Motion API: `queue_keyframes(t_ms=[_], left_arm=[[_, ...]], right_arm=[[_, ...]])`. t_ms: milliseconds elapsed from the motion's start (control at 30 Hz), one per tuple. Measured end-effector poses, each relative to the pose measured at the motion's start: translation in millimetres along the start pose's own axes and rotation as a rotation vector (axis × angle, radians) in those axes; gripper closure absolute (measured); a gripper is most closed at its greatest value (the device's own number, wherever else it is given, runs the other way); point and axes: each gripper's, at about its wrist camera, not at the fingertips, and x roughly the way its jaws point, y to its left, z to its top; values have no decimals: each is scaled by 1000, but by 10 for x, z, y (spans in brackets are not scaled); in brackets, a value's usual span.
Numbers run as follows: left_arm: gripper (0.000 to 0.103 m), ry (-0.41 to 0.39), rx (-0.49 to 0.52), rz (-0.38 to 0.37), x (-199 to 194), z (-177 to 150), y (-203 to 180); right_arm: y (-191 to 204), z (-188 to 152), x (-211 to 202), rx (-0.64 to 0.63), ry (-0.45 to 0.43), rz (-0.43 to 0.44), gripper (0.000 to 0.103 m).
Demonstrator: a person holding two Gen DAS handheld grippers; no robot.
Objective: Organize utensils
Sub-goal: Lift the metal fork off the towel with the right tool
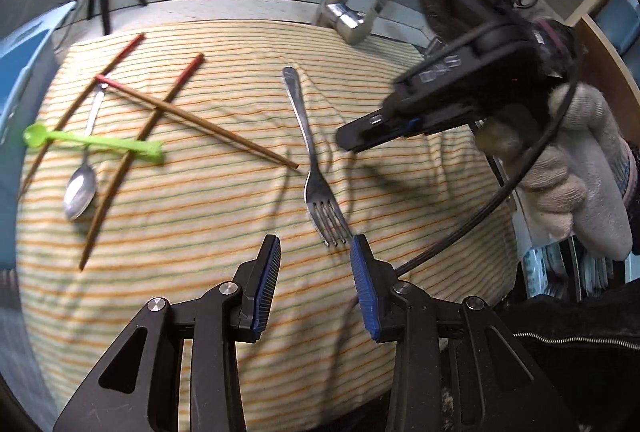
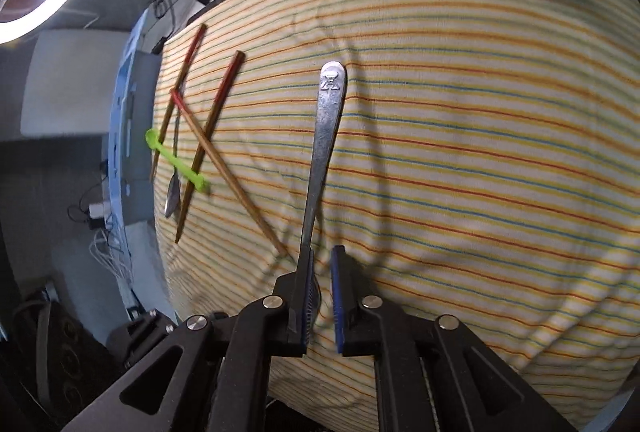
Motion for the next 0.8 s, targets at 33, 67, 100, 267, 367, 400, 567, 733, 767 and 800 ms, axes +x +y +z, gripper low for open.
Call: queue_keyframes(t_ms=[33, 67, 100, 267, 367, 400, 567, 733, 767, 800], left_arm=[[68, -4, -11, 9, -27, -30, -20], [68, -9, -26, 17, -66, -54, -34], [68, -15, -37, 22, -97, -72, -53], [68, -22, -51, 51, -53, -160, -256], [68, -23, -54, 64, 89, -164, -350], [68, -21, -58, 67, 148, -163, -367], [68, -10, -47, 136, 330, -98, -394], [68, -14, -38, 155, 403, -94, -404], [68, -11, -40, 157, 426, -95, -398], [68, -7, -41, 156, 449, -95, -392]], right_arm=[[7, -30, -75, -21, -11, 8, 92], [11, -51, -135, -40, -21, 11, 92], [-15, -51, -204, -52, -29, 11, 92], [0, -72, -440, -117, -60, 38, 87], [5, -44, -405, -126, -56, 61, 83], [1, -21, -366, -127, -50, 79, 83], [-5, 55, -102, -99, -12, 130, 83], [-11, 145, 93, -91, -3, 126, 83], [-20, 158, 118, -88, -3, 123, 83], [-28, 175, 151, -85, -1, 121, 83]])
